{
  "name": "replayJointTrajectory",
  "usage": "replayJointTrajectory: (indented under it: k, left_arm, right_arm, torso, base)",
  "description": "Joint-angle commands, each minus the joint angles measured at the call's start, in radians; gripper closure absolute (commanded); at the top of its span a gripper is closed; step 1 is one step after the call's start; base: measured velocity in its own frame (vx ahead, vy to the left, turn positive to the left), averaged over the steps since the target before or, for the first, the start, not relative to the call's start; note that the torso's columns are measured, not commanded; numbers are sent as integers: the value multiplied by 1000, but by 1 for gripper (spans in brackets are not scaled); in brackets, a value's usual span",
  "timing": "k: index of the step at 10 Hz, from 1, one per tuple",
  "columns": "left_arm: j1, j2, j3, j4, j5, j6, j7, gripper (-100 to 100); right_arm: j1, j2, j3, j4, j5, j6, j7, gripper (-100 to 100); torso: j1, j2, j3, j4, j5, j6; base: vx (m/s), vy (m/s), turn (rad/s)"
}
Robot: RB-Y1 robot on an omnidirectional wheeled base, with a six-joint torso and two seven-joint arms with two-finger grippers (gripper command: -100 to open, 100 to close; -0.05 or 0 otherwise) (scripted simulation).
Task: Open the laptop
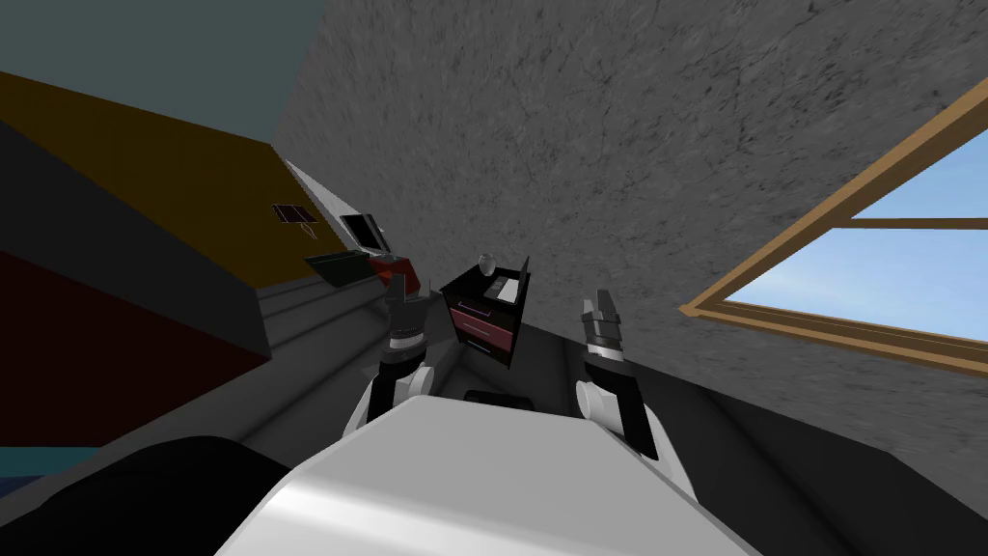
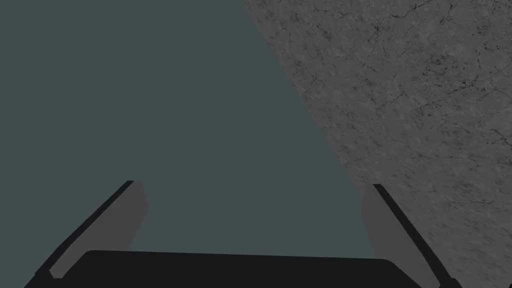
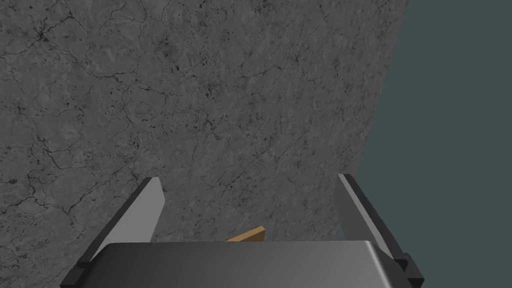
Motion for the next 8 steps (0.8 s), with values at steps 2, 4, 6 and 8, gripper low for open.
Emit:
replayJointTrajectory:
  k: [2, 4, 6, 8]
  left_arm:
    - [0, 0, 0, 0, 0, 0, 0, 0]
    - [0, 0, 0, 0, 0, 0, 0, 0]
    - [0, 0, 0, 0, 0, 0, 0, 0]
    - [0, 0, 0, 0, 0, 0, 0, 0]
  right_arm:
    - [0, 0, 0, 0, 0, 0, 0, 0]
    - [0, 0, 0, 0, 0, 0, 0, 0]
    - [0, 0, 0, 0, 0, 0, 0, 0]
    - [0, 0, 0, 0, 0, 0, 0, 0]
  torso:
    - [0, 104, -209, 105, 0, 0]
    - [0, 248, -497, 248, 0, 0]
    - [0, 396, -792, 396, 0, 0]
    - [0, 544, -1087, 544, 0, 0]
  base:
    - [0, 0, 0]
    - [0, 0, 0]
    - [0, 0, 0]
    - [0, 0, 0]
